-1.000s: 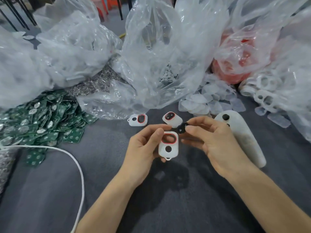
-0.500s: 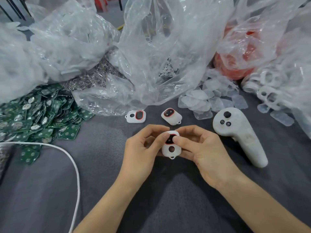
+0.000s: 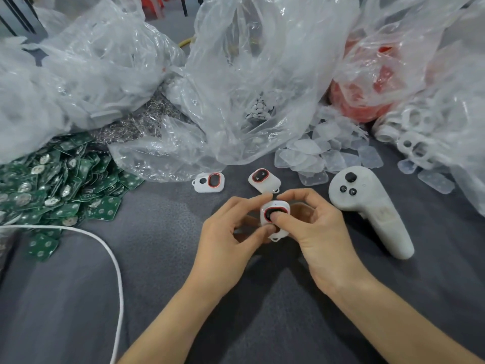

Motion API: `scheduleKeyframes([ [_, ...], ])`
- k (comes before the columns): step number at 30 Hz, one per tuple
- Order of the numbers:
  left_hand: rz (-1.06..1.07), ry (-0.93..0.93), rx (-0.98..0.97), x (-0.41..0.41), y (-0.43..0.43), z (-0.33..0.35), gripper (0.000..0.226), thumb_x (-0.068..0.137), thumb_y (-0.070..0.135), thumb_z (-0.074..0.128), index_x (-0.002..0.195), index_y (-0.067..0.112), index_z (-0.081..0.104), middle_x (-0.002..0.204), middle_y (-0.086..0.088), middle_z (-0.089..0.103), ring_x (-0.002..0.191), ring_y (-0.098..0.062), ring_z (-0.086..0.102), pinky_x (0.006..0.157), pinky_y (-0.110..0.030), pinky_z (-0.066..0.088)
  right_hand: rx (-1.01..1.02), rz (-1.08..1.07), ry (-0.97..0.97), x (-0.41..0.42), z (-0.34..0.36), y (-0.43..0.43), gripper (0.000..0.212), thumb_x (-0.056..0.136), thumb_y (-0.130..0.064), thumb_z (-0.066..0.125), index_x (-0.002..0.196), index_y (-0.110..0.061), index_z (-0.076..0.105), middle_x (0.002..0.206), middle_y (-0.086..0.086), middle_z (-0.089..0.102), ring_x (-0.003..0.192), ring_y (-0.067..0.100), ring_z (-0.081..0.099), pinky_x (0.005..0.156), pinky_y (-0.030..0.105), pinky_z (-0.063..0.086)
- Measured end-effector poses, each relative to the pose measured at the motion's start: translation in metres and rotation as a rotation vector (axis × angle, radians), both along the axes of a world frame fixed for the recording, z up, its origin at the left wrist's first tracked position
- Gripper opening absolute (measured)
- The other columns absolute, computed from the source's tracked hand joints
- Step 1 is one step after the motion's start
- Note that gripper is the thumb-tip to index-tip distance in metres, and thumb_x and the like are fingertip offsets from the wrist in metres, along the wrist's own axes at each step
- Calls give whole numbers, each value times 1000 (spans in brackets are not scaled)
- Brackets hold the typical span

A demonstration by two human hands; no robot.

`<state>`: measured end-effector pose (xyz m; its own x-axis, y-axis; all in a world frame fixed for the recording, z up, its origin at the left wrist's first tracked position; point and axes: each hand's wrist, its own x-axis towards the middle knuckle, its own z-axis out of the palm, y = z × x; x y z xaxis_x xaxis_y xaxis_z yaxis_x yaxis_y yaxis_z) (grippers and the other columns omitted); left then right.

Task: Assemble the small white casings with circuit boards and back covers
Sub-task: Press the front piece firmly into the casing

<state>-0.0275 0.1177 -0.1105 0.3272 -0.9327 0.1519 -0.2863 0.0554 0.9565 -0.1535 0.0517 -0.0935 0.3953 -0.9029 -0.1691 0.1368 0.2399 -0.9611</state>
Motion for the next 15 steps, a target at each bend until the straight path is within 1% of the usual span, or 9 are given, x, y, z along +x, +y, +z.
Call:
scheduleKeyframes([
  [3, 2, 13, -2, 0, 0, -1, 44, 82, 10, 74, 114, 39, 65, 101, 9, 63, 89, -18, 69, 77, -43, 59, 42, 7, -29, -1, 1, -1, 23, 73, 2, 72, 80, -19, 68, 83, 10, 73, 81, 23, 70, 77, 41, 56],
  [5, 3, 52, 1, -1, 0, 0, 43, 81, 11, 75, 113, 39, 66, 103, 3, 66, 89, -18, 69, 79, -44, 58, 88, 3, -63, -1, 2, -2, 20, 74, 5, 71, 83, -14, 67, 83, 10, 73, 82, 24, 70, 79, 43, 55],
  [8, -1, 101, 2, -1, 0, 2, 40, 81, 12, 75, 111, 37, 66, 102, -2, 67, 89, -19, 70, 77, -40, 59, 130, 3, -88, -1, 4, -3, 19, 75, 7, 69, 85, -10, 65, 82, 10, 72, 79, 24, 69, 73, 41, 57],
  [12, -4, 152, 23, -2, 0, 1, 39, 81, 8, 75, 109, 34, 67, 95, 0, 68, 87, -18, 70, 73, -34, 60, 118, -3, -76, -1, 4, -3, 25, 72, 5, 71, 91, -11, 64, 86, 15, 72, 80, 29, 68, 79, 51, 54],
  [15, -11, 192, 17, -3, 0, 2, 37, 81, 4, 73, 105, 32, 69, 87, 3, 68, 83, -15, 70, 69, -27, 58, 42, 4, -10, -1, 4, -2, 26, 70, 1, 74, 89, -13, 65, 89, 16, 72, 88, 33, 68, 85, 55, 53],
])
